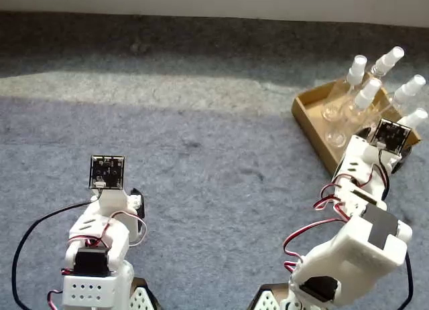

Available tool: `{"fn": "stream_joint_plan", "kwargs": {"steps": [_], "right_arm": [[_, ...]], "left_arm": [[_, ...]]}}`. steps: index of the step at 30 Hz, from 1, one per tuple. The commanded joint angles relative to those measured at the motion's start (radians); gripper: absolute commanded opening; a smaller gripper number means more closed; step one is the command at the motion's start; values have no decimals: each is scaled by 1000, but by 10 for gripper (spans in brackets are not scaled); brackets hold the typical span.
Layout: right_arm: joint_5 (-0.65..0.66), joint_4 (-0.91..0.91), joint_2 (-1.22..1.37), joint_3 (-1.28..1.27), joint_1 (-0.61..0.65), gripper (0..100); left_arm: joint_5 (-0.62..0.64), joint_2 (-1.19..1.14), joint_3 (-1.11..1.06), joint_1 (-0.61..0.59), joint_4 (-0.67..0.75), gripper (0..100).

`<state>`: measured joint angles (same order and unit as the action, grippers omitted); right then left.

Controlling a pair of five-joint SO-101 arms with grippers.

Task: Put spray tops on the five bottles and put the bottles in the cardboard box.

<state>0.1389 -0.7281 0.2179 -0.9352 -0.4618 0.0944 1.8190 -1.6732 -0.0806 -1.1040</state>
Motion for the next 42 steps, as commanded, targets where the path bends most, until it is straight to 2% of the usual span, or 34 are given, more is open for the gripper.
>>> {"fn": "stream_joint_plan", "kwargs": {"steps": [1,3,9,15,19,29,36,42], "right_arm": [[15,4,-13,4,-13,313],[15,30,-15,5,-13,313],[9,363,-208,7,2,313],[9,555,-390,7,24,313],[14,630,-455,7,27,313],[15,679,-533,7,22,313],[9,1168,-745,160,31,313],[9,1414,-877,288,30,313]], "left_arm": [[-8,8,-21,-7,-2,42],[-8,8,-21,-7,-2,42],[-8,8,-21,-7,-2,42],[-8,7,-21,-8,-2,42],[-8,7,-21,-8,-2,42],[-8,7,-21,-8,-3,42],[-8,7,-21,-12,-3,42],[-8,8,-15,-15,-2,41]]}}
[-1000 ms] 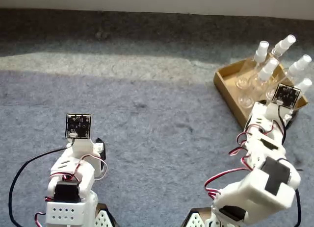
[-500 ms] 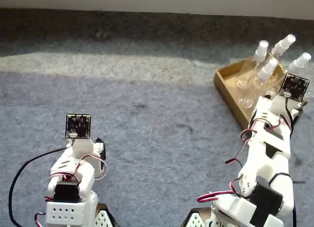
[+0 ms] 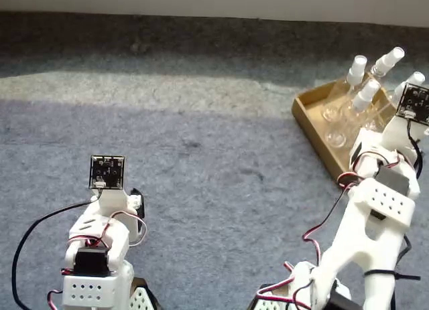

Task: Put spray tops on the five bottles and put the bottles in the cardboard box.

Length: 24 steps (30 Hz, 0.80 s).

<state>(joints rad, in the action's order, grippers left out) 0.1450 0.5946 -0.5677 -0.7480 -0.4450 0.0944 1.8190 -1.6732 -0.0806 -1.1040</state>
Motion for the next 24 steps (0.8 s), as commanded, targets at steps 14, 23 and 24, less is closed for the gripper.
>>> {"fn": "stream_joint_plan", "kwargs": {"steps": [14,23,24], "right_arm": [[3,476,-414,335,38,180],[3,570,-604,346,219,117],[3,587,-622,346,237,117]], "left_arm": [[-6,10,71,-74,-95,41],[-8,10,73,-67,-120,41],[-8,10,64,-67,-117,41]]}}
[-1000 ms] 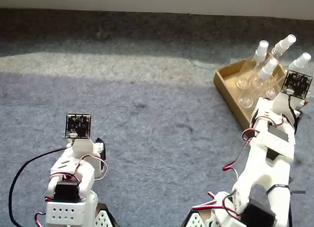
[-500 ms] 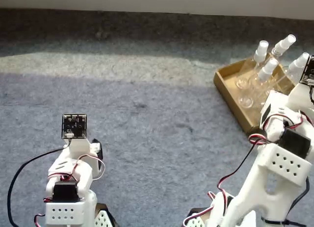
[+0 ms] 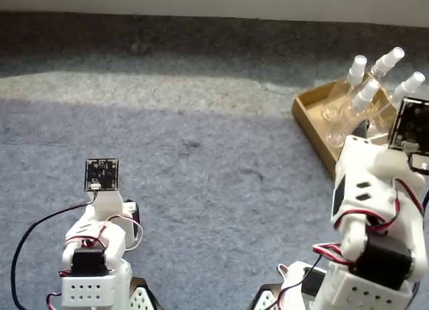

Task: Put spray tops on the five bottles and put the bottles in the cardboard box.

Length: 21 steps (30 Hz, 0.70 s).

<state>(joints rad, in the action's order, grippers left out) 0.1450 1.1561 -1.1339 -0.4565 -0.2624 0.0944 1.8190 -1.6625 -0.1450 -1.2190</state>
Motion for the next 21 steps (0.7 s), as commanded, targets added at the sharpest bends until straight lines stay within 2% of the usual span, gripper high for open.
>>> {"fn": "stream_joint_plan", "kwargs": {"steps": [1,8,21], "right_arm": [[3,42,-74,53,74,117],[3,74,-211,50,139,116],[3,159,-443,50,140,116]], "left_arm": [[-8,10,44,-2,-2,41],[-9,8,-31,44,94,41],[-6,7,-31,54,92,41]]}}
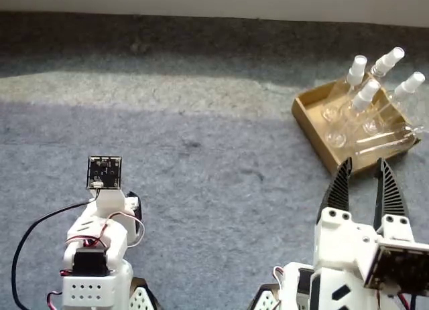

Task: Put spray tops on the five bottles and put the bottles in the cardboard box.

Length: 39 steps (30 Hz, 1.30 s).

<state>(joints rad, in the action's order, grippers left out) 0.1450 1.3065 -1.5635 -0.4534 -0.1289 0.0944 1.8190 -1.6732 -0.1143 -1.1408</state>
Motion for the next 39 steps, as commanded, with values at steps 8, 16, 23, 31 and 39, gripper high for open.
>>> {"fn": "stream_joint_plan", "kwargs": {"steps": [8,16,23,31,39], "right_arm": [[3,50,-36,45,8,116],[3,41,-36,-16,67,116],[3,41,-38,-196,237,116],[3,51,-122,-237,236,116],[9,58,-263,-377,236,116]], "left_arm": [[-8,-2,-21,257,-29,41],[-9,4,-21,265,-92,41],[-9,2,-21,265,-167,42],[-9,2,-21,159,-173,42],[-9,2,-21,56,-173,42]]}}
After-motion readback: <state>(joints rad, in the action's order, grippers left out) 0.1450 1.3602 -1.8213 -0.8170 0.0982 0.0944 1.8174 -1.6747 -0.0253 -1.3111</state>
